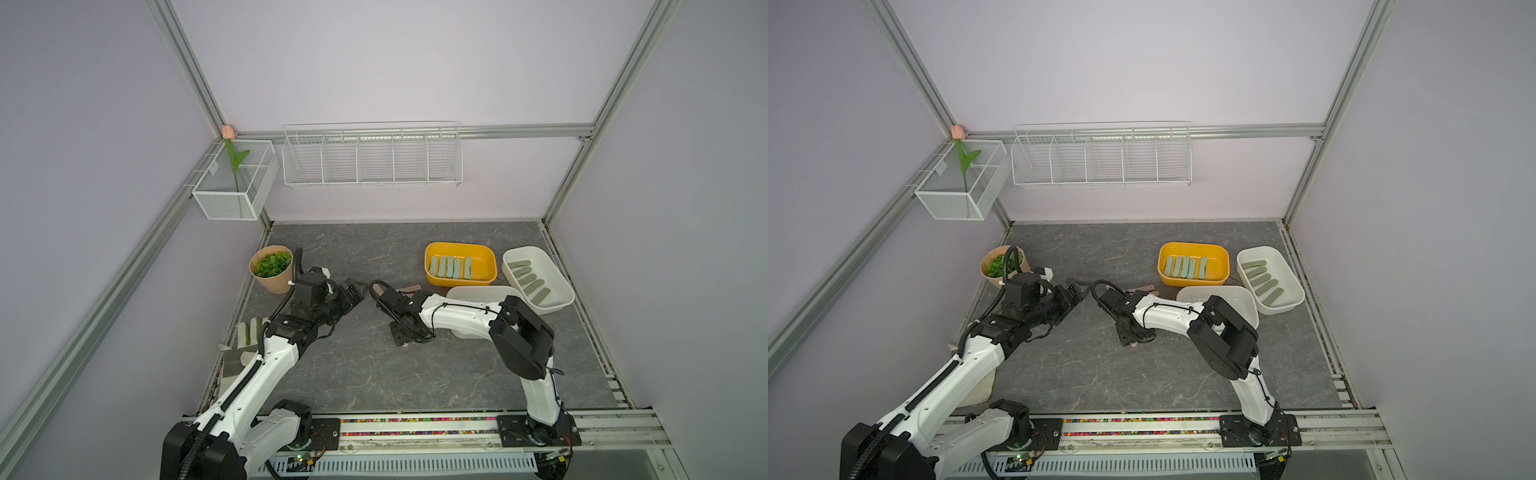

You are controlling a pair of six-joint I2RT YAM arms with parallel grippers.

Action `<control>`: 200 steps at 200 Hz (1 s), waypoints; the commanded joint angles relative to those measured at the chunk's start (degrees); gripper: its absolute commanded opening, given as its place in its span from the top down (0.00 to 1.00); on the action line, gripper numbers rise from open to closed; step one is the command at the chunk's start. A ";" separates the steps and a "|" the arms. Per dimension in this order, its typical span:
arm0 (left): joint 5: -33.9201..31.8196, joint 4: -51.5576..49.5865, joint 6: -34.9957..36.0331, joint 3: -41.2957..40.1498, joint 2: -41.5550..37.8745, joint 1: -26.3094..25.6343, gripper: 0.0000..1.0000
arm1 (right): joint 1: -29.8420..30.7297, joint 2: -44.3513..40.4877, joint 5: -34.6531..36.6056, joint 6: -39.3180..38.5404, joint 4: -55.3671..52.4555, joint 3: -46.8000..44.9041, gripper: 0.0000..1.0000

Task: Place the fruit knives into the storage box by color
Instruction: Pick up the fruit knife from the center of the board.

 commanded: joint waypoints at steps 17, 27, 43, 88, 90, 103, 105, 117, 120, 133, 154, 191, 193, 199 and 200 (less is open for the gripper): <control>0.09 0.30 0.06 -0.46 -1.08 0.35 0.01 | 0.27 2.90 0.77 0.90 -0.53 -0.38 0.55; 0.09 0.35 0.08 -0.38 -1.03 0.33 0.01 | 0.26 2.92 0.77 0.92 -0.34 -0.51 0.58; 0.15 0.46 -0.07 -0.37 -1.08 0.37 0.01 | 0.26 2.61 0.50 0.90 -0.06 -0.69 0.62; 0.34 0.28 0.07 0.03 -1.08 0.37 0.01 | 0.28 0.02 -0.37 0.94 0.94 -1.71 0.71; 0.43 0.21 0.07 0.06 -1.04 0.37 0.01 | 0.22 -0.23 -0.37 0.91 1.00 -1.78 0.71; 0.42 -0.05 0.02 0.34 -1.34 0.37 0.01 | 0.26 -1.50 -0.40 1.03 1.39 -2.16 0.72; 0.45 -0.11 0.06 0.36 -1.37 0.37 0.01 | 0.27 -1.70 -0.42 1.06 1.45 -2.25 0.72; 0.36 -0.50 0.12 0.85 -1.35 0.38 0.01 | 0.26 -2.97 -0.37 1.20 1.76 -2.59 0.72; 0.32 -0.51 0.14 1.03 -1.41 0.37 0.01 | 0.27 -3.30 -0.37 1.23 1.79 -2.68 0.72; 0.34 -0.69 0.15 1.45 -1.47 0.37 0.01 | 0.19 -4.68 -0.08 1.19 1.93 -2.95 0.72; 0.50 -1.27 0.07 2.35 -1.65 0.37 0.01 | -0.21 -6.92 0.07 1.18 2.02 -3.24 0.72; 0.52 -2.28 0.22 4.14 -1.99 0.36 0.01 | -1.49 -12.36 0.35 1.12 2.39 -4.49 0.72; 0.58 -2.34 0.17 4.19 -1.99 0.39 0.01 | -1.69 -12.68 0.36 1.13 2.36 -4.52 0.72; 0.83 -2.32 0.11 4.48 -2.03 0.41 0.01 | -2.13 -13.78 0.33 1.16 2.43 -4.85 0.72; 0.80 -2.30 0.09 4.51 -2.09 0.39 0.01 | -2.25 -14.00 0.29 1.12 2.43 -4.88 0.72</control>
